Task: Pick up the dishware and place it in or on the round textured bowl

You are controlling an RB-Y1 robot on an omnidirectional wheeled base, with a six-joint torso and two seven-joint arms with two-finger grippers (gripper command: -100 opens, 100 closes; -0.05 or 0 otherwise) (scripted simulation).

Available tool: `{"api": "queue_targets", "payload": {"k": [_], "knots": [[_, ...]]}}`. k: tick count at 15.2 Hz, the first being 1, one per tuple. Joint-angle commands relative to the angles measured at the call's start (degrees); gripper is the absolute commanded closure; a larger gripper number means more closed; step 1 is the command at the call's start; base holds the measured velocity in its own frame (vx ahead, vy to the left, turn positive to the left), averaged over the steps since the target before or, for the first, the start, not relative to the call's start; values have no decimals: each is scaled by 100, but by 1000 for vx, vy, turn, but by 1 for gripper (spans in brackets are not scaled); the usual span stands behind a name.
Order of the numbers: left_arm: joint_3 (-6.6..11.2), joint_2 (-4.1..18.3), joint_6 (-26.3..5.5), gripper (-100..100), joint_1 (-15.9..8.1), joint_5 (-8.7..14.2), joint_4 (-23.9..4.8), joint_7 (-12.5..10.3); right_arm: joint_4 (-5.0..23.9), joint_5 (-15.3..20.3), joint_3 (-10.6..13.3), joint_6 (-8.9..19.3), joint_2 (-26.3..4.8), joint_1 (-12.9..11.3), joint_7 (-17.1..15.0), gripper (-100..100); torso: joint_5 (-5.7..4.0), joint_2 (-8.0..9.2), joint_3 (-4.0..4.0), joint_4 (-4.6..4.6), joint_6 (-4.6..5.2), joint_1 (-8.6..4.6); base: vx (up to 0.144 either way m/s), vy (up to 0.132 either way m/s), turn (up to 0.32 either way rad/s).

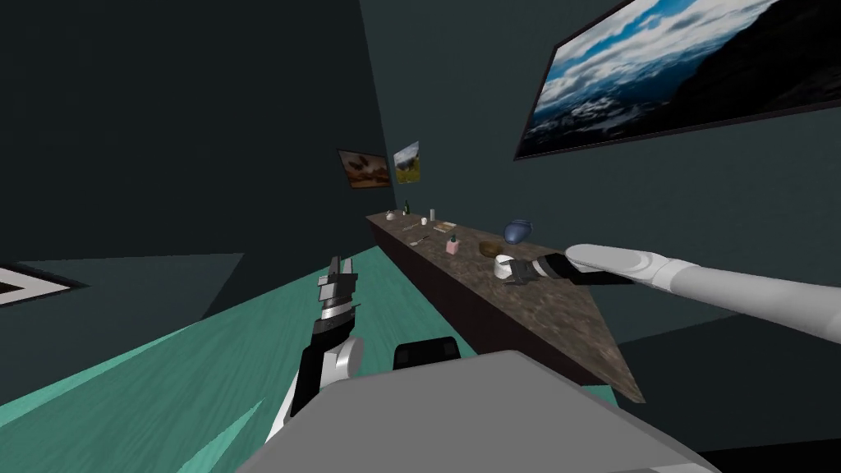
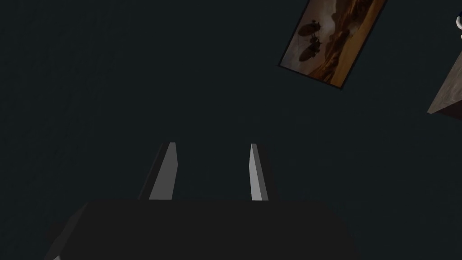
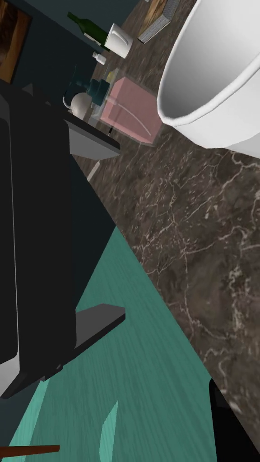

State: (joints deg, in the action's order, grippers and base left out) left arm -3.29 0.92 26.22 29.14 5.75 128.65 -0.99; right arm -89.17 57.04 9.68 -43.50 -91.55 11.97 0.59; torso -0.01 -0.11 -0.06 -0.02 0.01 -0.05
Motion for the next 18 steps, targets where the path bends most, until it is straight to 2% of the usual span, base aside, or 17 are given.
{"api": "queue_targets", "payload": {"k": [1, 4, 6, 10, 12, 15, 16, 18], "knots": [[0, 0, 0, 0, 0, 0, 0, 0, 131, 144, 29, -67, -286, 68, 25, -100, 0, 0, 0, 0, 0, 0, 6, -11, 159], [0, 0, 0, 0, -1, 0, 0, 0, 338, 415, 195, -189, -673, 96, 19, -100, 1, -2, -1, -1, -5, 0, 7, -23, 285], [0, 0, 0, 0, 0, 0, 0, 0, 338, 415, 195, -189, -673, 96, 19, -100, -1, -1, 0, 0, -1, -2, 6, -22, 76], [0, 0, 0, 0, -1, 0, 0, 0, 570, 814, 586, -409, -1154, 286, 15, -100, 0, -5, -3, -2, -6, -1, 17, -21, 255], [0, 0, 0, 0, 0, 0, 0, 0, 570, 814, 586, -409, -1154, 286, 15, -100, -3, -9, -5, -2, 0, -7, 26, -34, 72], [0, 0, 0, 0, 0, 0, 0, 0, 625, 1000, 863, -537, -1355, 468, 17, -100, 0, -8, -4, -2, -1, -2, 28, -24, 141], [0, 0, 0, 0, 0, 0, 0, 0, 634, 887, 738, -479, -1289, 420, 60, -100, -2, -10, -6, -3, -3, -4, 21, -26, 87], [0, 0, 0, 0, 0, 0, 0, 0, 793, 1021, 841, -309, -1032, 512, 168, -100, -4, -6, -4, -2, 0, 2, 15, 11, 100]]}}
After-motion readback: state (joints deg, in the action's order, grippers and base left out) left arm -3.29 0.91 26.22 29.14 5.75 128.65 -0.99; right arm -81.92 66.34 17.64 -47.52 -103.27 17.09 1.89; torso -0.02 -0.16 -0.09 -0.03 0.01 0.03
